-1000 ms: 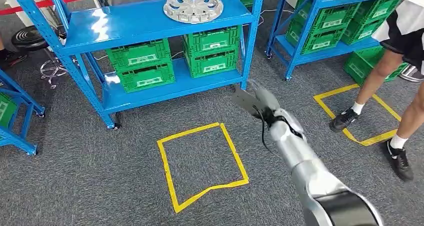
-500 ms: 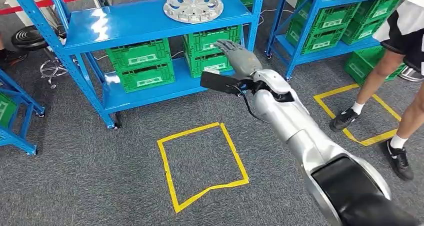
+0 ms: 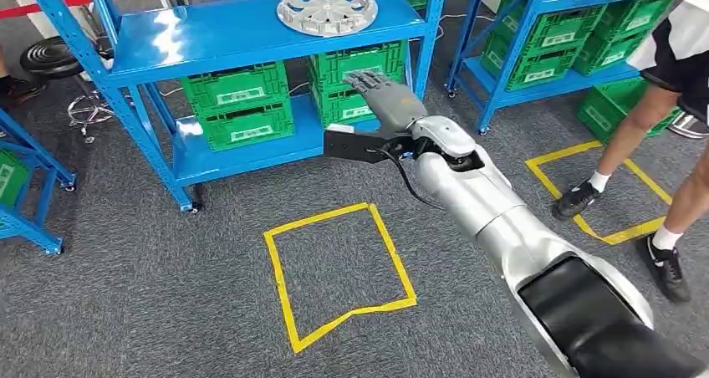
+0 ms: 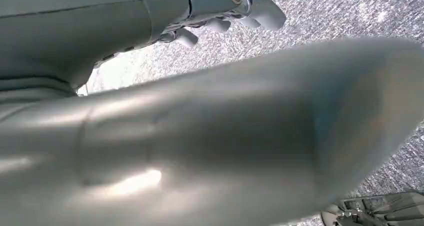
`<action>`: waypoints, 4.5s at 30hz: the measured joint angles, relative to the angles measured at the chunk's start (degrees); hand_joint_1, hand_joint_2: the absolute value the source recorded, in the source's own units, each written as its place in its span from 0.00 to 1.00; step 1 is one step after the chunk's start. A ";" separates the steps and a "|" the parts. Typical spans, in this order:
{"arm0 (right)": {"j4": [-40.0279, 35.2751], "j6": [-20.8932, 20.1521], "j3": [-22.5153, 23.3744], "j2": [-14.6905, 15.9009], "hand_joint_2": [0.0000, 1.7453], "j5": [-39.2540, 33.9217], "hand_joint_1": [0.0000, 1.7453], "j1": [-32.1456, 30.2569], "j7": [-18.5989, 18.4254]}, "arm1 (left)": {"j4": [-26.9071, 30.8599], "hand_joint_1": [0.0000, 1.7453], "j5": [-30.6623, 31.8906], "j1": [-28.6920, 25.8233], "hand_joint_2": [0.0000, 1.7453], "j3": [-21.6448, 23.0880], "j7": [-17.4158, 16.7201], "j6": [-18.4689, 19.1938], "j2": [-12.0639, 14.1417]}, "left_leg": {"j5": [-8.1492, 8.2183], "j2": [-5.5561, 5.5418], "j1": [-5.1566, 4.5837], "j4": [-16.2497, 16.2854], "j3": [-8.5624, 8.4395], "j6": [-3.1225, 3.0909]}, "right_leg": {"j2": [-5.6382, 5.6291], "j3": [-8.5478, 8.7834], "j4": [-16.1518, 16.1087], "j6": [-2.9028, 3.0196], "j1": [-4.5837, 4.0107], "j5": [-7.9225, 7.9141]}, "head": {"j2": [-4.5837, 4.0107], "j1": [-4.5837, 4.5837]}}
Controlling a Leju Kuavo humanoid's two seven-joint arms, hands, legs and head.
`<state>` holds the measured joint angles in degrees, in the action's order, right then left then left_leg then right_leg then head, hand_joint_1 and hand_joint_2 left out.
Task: Take the parts from the cabinet and place them on the table.
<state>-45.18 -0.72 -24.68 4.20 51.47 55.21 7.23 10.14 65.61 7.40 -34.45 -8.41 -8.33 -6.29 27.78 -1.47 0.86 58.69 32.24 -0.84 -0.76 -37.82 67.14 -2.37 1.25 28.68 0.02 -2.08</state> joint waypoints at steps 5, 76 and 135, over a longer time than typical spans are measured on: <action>0.39 -0.07 -0.44 0.41 0.00 0.13 0.00 0.15 -0.41 | 0.00 0.00 0.46 0.27 0.00 0.00 -0.22 0.04 -0.26 | 0.19 -0.86 0.11 0.44 0.77 2.03 | -0.62 3.04 -7.89 1.20 -0.50 -1.74 | 0.00 0.15; 3.89 2.27 -2.47 0.63 0.00 1.86 0.00 -1.21 -4.48 | 0.35 0.00 2.80 0.61 0.00 0.00 0.35 0.17 -1.49 | 0.61 0.64 -0.12 0.57 0.24 0.12 | 0.64 -1.77 -3.61 1.16 -0.56 -4.02 | 0.00 0.79; -2.30 6.27 -2.67 -1.55 0.00 4.66 0.00 -10.62 -3.34 | 0.87 0.00 4.24 -1.19 0.00 0.15 3.02 -0.24 -0.48 | -2.81 1.16 0.18 -0.55 2.84 0.36 | 0.27 0.71 8.22 0.80 -0.72 5.17 | 0.00 1.46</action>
<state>-47.48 5.55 -27.34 2.65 56.13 44.59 3.89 11.02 69.86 6.20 -34.29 -5.40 -8.57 -6.78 24.97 -0.30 1.04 58.14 35.08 -0.48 -0.49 -37.11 75.36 -1.57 0.53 33.85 0.02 -0.61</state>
